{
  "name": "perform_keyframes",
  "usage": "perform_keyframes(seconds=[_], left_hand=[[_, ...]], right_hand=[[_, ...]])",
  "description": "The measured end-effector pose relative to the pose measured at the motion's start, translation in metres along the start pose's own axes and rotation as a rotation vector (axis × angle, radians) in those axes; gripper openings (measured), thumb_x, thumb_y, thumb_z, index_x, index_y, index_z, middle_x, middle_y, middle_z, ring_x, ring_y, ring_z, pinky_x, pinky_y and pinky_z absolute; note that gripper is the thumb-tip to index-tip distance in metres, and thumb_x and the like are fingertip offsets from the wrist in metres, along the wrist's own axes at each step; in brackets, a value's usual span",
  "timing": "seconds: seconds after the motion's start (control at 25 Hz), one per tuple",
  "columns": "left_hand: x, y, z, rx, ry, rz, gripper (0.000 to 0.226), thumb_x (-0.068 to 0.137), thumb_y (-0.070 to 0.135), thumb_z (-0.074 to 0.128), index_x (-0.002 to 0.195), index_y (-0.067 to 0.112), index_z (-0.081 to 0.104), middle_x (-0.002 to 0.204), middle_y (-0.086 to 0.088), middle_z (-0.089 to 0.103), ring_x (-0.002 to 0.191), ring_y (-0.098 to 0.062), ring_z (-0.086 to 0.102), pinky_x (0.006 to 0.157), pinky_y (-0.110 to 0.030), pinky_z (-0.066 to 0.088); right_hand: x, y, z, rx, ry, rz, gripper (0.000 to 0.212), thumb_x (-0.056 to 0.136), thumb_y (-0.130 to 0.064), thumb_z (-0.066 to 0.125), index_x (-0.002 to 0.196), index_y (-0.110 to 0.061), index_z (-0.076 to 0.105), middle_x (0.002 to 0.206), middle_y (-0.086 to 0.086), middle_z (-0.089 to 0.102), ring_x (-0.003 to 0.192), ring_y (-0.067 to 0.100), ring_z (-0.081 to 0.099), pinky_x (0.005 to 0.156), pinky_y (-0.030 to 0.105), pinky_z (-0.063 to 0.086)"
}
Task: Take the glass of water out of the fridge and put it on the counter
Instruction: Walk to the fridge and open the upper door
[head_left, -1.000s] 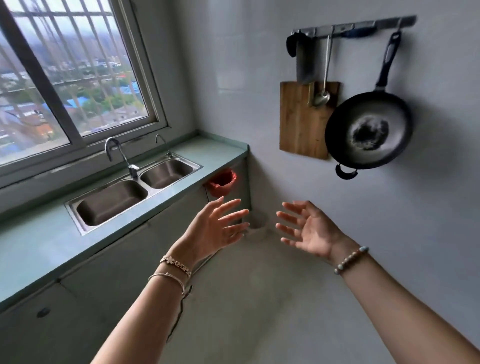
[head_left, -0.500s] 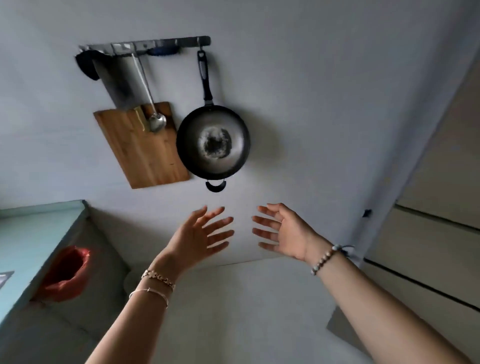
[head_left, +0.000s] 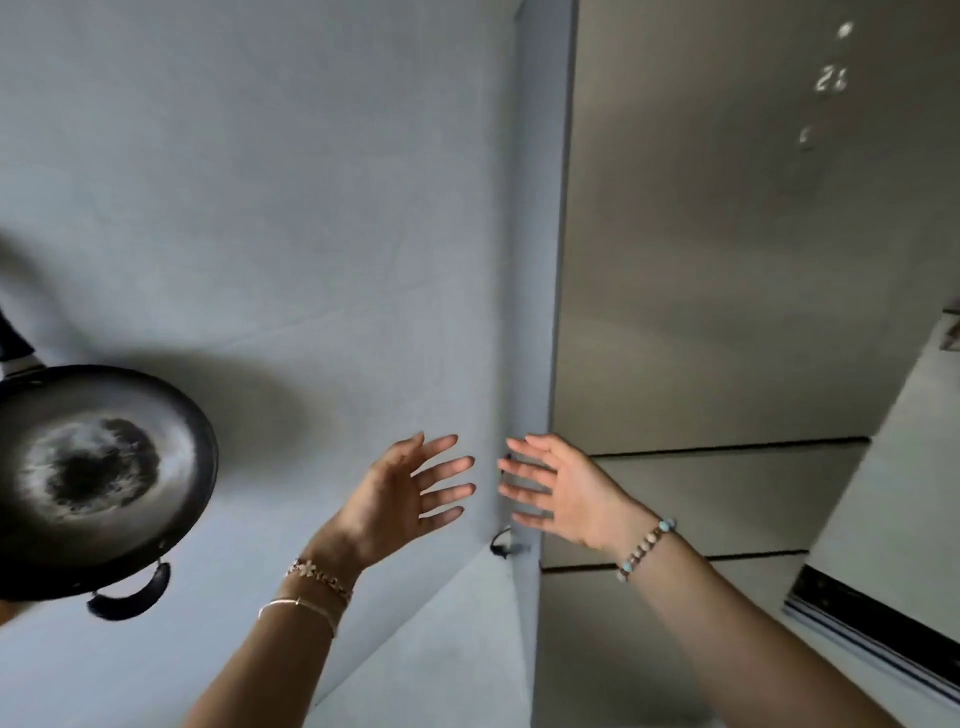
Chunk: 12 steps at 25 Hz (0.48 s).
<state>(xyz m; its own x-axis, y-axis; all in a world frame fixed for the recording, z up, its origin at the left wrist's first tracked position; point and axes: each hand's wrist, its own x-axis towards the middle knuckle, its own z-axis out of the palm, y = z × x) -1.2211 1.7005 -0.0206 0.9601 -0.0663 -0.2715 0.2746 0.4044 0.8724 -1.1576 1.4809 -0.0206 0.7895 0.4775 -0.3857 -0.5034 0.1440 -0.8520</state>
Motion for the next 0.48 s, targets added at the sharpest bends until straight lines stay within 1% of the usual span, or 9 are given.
perform_keyframes(seconds=[0.12,0.16,0.24,0.28,0.32,0.36,0.4,0.44,0.48], left_hand=[[0.041,0.016,0.013,0.027,-0.092,-0.054,0.038,0.086,0.047,0.053,0.114,0.027,0.069,0.123,-0.006,0.070,0.108,-0.031,0.064,0.094,-0.041,0.046],[0.055,0.023,0.016,0.043,-0.117,-0.056,0.039,0.085,0.046,0.053,0.114,0.026,0.068,0.122,-0.006,0.070,0.108,-0.031,0.064,0.093,-0.041,0.046],[0.077,0.044,0.028,0.098,-0.166,-0.036,0.039,0.088,0.042,0.054,0.118,0.022,0.067,0.121,-0.005,0.071,0.107,-0.029,0.065,0.094,-0.042,0.047],[0.087,0.056,0.037,0.159,-0.167,0.012,0.040,0.088,0.040,0.057,0.121,0.020,0.065,0.121,-0.005,0.071,0.106,-0.027,0.067,0.095,-0.042,0.048],[0.097,0.069,0.047,0.234,-0.154,0.094,0.044,0.084,0.039,0.063,0.123,0.018,0.063,0.121,-0.005,0.071,0.105,-0.025,0.068,0.095,-0.042,0.049],[0.106,0.081,0.062,0.313,-0.130,0.199,0.052,0.079,0.039,0.070,0.125,0.018,0.061,0.122,-0.005,0.069,0.105,-0.022,0.068,0.093,-0.039,0.051],[0.113,0.094,0.080,0.379,-0.096,0.309,0.059,0.075,0.036,0.076,0.127,0.016,0.058,0.123,-0.004,0.067,0.105,-0.021,0.066,0.088,-0.031,0.052],[0.119,0.103,0.099,0.422,-0.060,0.405,0.061,0.075,0.029,0.080,0.129,0.015,0.055,0.123,-0.003,0.063,0.106,-0.021,0.064,0.080,-0.023,0.052],[0.126,0.112,0.116,0.440,-0.039,0.481,0.062,0.077,0.021,0.080,0.132,0.013,0.052,0.124,-0.003,0.059,0.107,-0.021,0.061,0.075,-0.018,0.051]], right_hand=[[0.002,-0.003,-0.015,0.048,0.105,0.008,0.027,0.083,-0.042,0.061,0.104,-0.028,0.071,0.103,-0.004,0.075,0.092,0.021,0.068,0.078,0.034,0.049],[0.002,-0.007,-0.017,0.048,0.135,-0.004,0.027,0.082,-0.042,0.061,0.103,-0.028,0.071,0.099,-0.005,0.075,0.090,0.020,0.068,0.076,0.033,0.048],[-0.001,-0.028,-0.015,0.019,0.218,-0.081,0.026,0.085,-0.042,0.059,0.103,-0.027,0.072,0.101,-0.005,0.075,0.090,0.018,0.068,0.075,0.031,0.046],[-0.002,-0.045,-0.009,-0.028,0.282,-0.169,0.022,0.087,-0.038,0.059,0.101,-0.027,0.072,0.104,-0.003,0.074,0.091,0.018,0.067,0.075,0.030,0.044],[-0.002,-0.066,-0.005,-0.100,0.379,-0.314,0.016,0.088,-0.033,0.062,0.099,-0.025,0.071,0.107,0.000,0.074,0.093,0.018,0.066,0.073,0.028,0.044],[-0.001,-0.088,0.001,-0.202,0.510,-0.508,0.012,0.088,-0.027,0.066,0.098,-0.024,0.071,0.109,0.003,0.072,0.098,0.020,0.065,0.074,0.026,0.045],[0.001,-0.114,0.007,-0.335,0.672,-0.720,0.016,0.086,-0.022,0.070,0.102,-0.022,0.069,0.111,0.004,0.069,0.105,0.021,0.062,0.080,0.023,0.045],[0.004,-0.138,0.015,-0.530,0.827,-0.891,0.030,0.083,-0.023,0.074,0.111,-0.020,0.067,0.118,0.004,0.064,0.116,0.021,0.056,0.091,0.022,0.043],[0.007,-0.162,0.025,-0.734,0.947,-1.011,0.046,0.081,-0.025,0.075,0.124,-0.018,0.062,0.131,0.006,0.057,0.128,0.022,0.048,0.104,0.026,0.038]])
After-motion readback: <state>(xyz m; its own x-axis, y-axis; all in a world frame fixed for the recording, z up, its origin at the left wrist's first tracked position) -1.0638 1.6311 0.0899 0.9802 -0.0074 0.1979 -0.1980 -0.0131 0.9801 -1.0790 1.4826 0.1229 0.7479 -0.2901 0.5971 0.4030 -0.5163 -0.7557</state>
